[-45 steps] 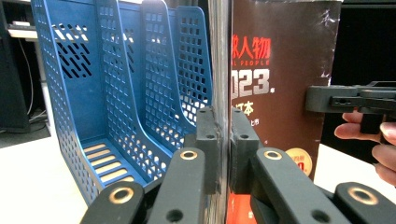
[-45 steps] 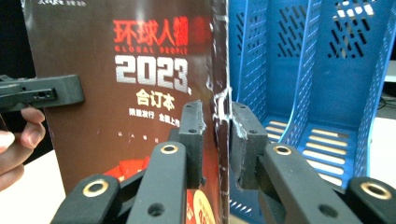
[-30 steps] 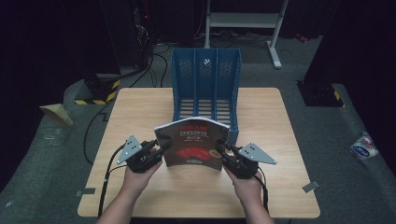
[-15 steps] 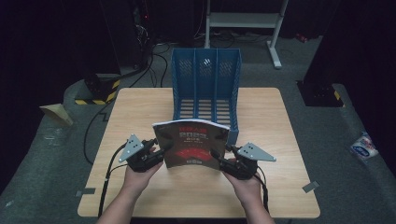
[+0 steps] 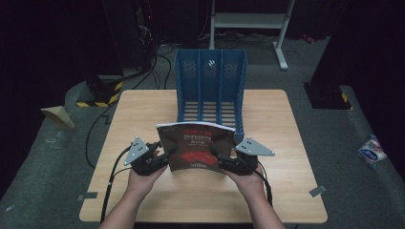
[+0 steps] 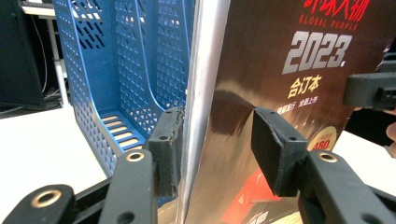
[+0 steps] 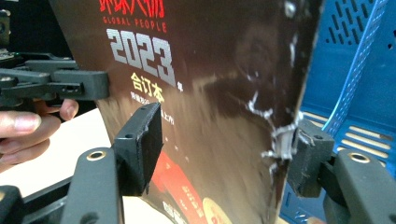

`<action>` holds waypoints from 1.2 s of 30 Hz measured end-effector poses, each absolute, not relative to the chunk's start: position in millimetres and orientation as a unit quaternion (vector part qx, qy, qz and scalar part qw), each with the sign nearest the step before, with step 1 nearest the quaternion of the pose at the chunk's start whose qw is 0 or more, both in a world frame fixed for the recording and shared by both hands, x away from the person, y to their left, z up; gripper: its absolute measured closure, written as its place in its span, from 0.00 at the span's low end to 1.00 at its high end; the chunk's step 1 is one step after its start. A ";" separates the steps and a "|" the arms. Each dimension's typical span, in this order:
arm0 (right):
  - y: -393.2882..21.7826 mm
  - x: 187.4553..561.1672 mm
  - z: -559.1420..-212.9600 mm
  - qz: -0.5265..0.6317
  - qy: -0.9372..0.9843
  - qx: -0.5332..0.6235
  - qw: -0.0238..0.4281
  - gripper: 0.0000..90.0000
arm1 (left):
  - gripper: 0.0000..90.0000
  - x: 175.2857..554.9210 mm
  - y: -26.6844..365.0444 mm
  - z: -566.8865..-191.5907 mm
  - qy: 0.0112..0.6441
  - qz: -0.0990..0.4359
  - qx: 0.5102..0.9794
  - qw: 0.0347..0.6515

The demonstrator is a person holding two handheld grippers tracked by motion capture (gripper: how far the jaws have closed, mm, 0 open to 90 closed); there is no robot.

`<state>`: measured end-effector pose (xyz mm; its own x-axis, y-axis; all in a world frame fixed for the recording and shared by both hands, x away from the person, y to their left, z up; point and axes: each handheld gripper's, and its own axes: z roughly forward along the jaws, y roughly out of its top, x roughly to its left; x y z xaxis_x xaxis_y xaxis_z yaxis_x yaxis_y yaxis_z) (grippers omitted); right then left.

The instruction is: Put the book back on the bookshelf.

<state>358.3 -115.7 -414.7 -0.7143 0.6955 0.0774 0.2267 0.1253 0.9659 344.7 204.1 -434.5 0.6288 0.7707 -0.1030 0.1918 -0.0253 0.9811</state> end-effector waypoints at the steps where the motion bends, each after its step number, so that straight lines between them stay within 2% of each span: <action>1: -115.4 358.0 -414.2 0.580 0.721 0.320 0.203 0.38 | 0.60 344.6 204.2 -434.7 0.357 0.242 0.675 0.599; 3: -115.0 358.1 -412.6 0.579 0.719 0.324 0.207 0.33 | 0.60 344.3 204.4 -435.0 0.357 0.243 0.675 0.598; 5: -115.4 358.2 -411.8 0.579 0.719 0.323 0.207 0.35 | 0.60 344.4 204.5 -435.4 0.359 0.242 0.675 0.598; 9: -117.7 356.0 -409.9 0.584 0.717 0.315 0.215 0.52 | 0.59 344.4 204.2 -436.4 0.360 0.243 0.676 0.595; 10: -117.7 356.0 -409.9 0.584 0.717 0.315 0.215 0.52 | 0.59 344.4 204.2 -436.4 0.360 0.243 0.676 0.595; 11: -120.1 355.8 -407.9 0.591 0.709 0.317 0.217 0.58 | 0.59 344.5 204.0 -437.3 0.361 0.242 0.676 0.595; 18: -124.5 355.7 -408.1 0.602 0.708 0.313 0.198 0.70 | 0.59 342.1 203.6 -443.3 0.371 0.244 0.679 0.584; 21: -124.1 353.6 -408.4 0.599 0.707 0.313 0.208 0.71 | 0.59 342.3 203.7 -444.5 0.376 0.241 0.679 0.584; 25: -124.3 352.9 -409.1 0.604 0.714 0.301 0.186 0.68 | 0.59 343.2 202.8 -445.5 0.378 0.242 0.678 0.582; 29: -123.0 351.6 -410.2 0.598 0.722 0.293 0.188 0.66 | 0.58 344.4 202.3 -446.2 0.380 0.244 0.676 0.582; 30: -122.7 349.9 -411.9 0.597 0.721 0.293 0.194 0.72 | 0.58 344.3 201.6 -446.6 0.381 0.245 0.677 0.580; 32: -123.6 347.8 -411.8 0.600 0.712 0.301 0.206 0.73 | 0.57 344.0 201.1 -446.8 0.380 0.245 0.678 0.580; 36: -123.2 350.1 -407.8 0.598 0.716 0.300 0.199 0.73 | 0.57 344.0 200.3 -447.4 0.380 0.248 0.679 0.577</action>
<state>350.1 -123.2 -407.8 -0.7404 0.6681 0.0738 0.1908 0.1037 0.9761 344.0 200.3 -447.4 0.5885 0.8022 -0.1007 0.2290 -0.0459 0.9724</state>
